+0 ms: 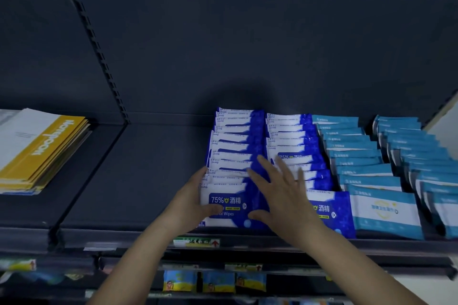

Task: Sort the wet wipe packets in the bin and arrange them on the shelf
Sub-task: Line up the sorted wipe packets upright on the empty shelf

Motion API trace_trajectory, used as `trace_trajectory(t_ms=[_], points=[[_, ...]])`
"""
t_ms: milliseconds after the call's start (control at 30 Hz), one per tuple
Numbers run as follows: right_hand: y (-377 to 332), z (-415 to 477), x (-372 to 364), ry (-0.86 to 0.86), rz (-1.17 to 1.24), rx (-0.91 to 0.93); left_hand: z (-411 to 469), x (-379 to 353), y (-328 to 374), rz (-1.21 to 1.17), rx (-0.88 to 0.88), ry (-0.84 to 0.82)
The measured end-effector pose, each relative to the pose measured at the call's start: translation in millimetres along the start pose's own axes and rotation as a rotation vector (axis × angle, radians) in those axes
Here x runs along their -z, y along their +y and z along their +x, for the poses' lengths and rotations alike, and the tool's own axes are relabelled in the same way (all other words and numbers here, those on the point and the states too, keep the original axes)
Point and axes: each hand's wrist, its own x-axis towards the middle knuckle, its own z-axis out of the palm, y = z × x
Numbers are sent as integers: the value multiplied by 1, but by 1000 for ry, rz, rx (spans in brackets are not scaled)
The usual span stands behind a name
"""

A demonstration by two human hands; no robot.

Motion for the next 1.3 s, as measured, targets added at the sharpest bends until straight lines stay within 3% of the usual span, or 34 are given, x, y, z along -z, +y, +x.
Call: trace_trajectory(t_ms=[100, 267, 467, 567, 667, 767, 867, 1133, 1300], points=[[31, -21, -5, 35, 61, -196, -2, -5, -4, 267, -50, -8], [57, -30, -31, -2, 84, -182, -1, -37, -5, 638, -117, -73], [66, -10, -26, 34, 196, -171, 18, -41, 4, 685, -85, 4], [65, -13, -23, 42, 217, -151, 18, -42, 13, 828, -59, 28], [69, -25, -15, 96, 288, -141, 12, -51, 24, 978, -168, 76], [85, -38, -4, 142, 255, -213, 9, -69, 34, 969, -226, 47], [96, -48, -1, -5, 289, -282, 13, -84, 37, 1010, -201, 24], [80, -44, -16, 98, 339, -250, 20, -98, 44, 884, -195, -10], [87, -45, -15, 60, 339, -165, 24, -100, 44, 892, -238, -24]])
